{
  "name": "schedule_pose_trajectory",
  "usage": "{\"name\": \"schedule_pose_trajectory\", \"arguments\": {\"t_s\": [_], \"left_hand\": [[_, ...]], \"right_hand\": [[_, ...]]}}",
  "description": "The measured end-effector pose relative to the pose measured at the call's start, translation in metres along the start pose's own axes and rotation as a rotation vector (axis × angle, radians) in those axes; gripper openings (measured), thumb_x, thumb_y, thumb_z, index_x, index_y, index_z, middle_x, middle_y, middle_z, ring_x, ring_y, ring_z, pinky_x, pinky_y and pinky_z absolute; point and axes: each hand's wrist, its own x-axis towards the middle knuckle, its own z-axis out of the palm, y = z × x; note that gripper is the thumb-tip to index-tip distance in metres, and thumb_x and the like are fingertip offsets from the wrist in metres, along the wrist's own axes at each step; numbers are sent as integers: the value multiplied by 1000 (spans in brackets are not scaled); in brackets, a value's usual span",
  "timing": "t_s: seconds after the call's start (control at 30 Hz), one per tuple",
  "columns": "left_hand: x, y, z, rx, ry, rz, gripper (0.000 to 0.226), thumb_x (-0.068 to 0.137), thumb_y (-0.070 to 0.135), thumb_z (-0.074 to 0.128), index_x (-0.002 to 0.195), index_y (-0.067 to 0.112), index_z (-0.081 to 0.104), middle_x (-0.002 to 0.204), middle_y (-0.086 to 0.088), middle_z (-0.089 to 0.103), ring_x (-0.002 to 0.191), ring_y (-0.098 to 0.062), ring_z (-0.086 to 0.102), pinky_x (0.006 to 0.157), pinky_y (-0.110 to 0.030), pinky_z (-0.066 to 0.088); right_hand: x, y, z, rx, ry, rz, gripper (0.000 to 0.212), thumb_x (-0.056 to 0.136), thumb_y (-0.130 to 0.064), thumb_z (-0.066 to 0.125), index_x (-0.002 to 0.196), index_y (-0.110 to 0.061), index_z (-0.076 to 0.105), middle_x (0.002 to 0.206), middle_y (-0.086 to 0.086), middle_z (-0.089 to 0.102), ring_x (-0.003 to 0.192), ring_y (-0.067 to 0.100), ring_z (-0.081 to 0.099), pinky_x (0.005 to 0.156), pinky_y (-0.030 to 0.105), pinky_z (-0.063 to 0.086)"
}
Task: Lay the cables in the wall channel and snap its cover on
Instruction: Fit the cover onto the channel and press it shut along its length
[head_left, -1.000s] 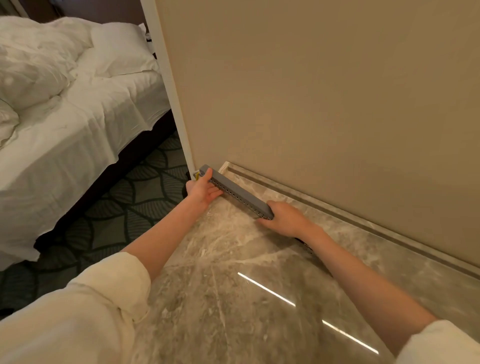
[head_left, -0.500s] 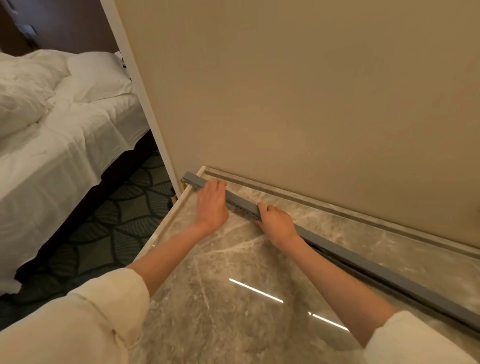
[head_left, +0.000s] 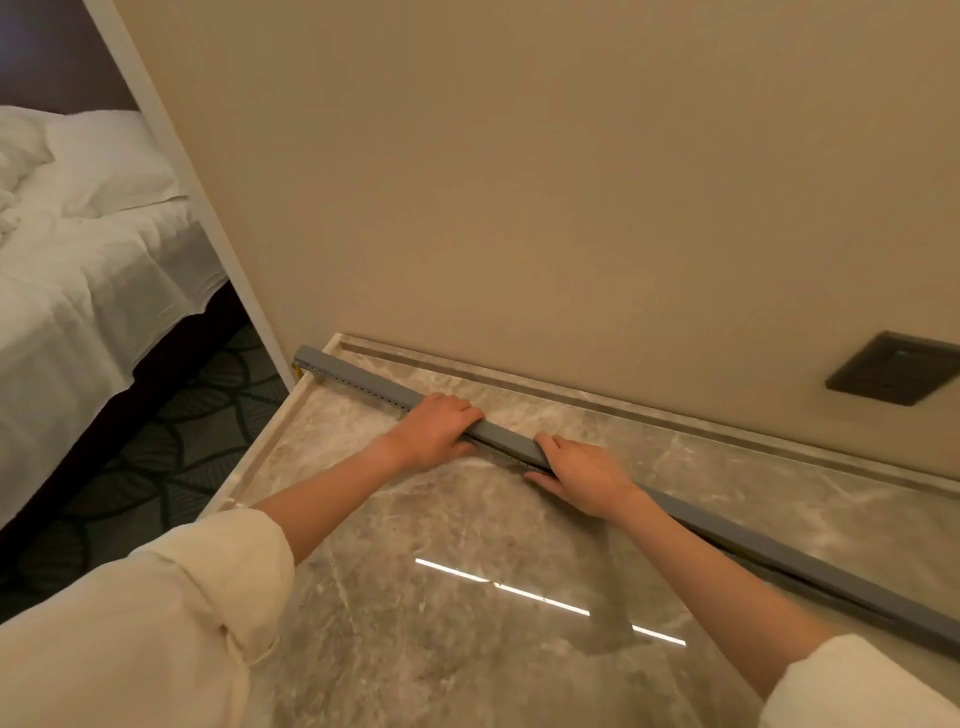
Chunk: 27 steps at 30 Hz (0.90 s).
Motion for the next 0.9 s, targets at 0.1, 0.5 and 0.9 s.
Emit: {"name": "schedule_pose_trajectory", "arguments": {"t_s": [0.1,0.5,0.9], "left_hand": [[19,31,2,-10,-75,72,34,88,38,57,112,13,55,100,-9,65,91,-27,59,78,-39,46],[38,34,8,134,-50,29,21,92,27,46,111,19,46,94,-11,53,85,-28,47,72,-38,33],[87,45,2,320,31,-200,25,82,0,50,106,7,46,102,-15,51,93,-32,48,76,-38,37]], "right_hand": [[-24,23,-2,4,-44,31,41,90,-53,46,111,-17,42,101,7,63,80,27,61,63,34,43],[-63,82,-17,-65,-97,216,36,86,-41,54,108,-15,43,105,8,65,92,30,62,67,34,40],[-42,109,-34,-535,183,369,23,63,1,64,80,-14,56,72,4,60,66,23,59,62,32,46]]}}
